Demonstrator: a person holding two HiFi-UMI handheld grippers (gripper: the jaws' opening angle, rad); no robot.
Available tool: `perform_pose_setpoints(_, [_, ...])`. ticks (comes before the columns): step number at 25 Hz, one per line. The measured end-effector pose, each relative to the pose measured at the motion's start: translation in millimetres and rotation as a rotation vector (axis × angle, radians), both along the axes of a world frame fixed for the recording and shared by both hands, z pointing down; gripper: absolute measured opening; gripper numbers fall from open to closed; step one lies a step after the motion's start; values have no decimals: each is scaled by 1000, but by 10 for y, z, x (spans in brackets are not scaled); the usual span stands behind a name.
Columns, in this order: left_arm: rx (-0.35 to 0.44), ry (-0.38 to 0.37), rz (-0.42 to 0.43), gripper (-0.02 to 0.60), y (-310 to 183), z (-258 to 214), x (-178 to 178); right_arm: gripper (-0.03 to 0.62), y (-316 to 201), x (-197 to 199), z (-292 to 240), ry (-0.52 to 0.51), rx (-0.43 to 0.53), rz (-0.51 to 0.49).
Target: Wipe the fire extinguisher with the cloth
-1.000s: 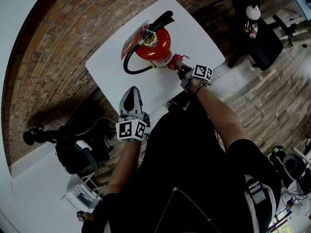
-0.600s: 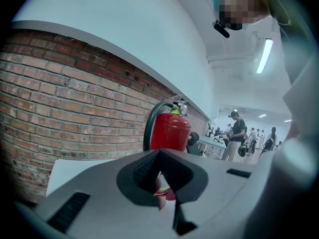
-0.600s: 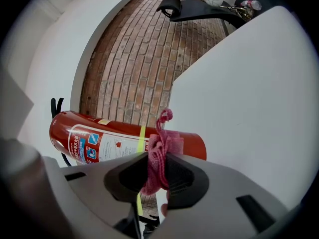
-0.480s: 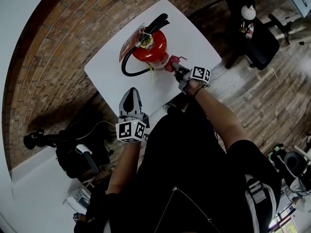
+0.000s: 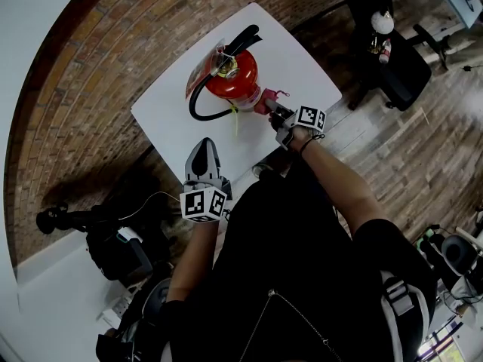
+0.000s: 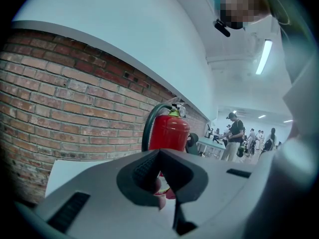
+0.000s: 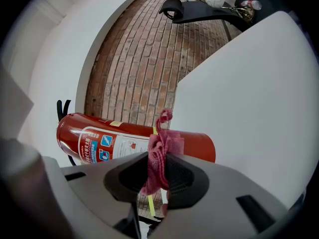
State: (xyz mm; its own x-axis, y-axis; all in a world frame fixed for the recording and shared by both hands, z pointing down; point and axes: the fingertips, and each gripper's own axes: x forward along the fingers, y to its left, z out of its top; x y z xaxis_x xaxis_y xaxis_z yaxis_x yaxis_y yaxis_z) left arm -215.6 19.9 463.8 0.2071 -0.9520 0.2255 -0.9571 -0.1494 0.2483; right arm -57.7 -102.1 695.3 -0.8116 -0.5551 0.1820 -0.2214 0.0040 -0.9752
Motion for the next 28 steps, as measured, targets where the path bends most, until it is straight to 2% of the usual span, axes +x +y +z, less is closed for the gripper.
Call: perform_pose_setpoints(28, [26, 15, 5, 8, -9, -77, 20, 101, 21, 19, -557, -69, 37, 14])
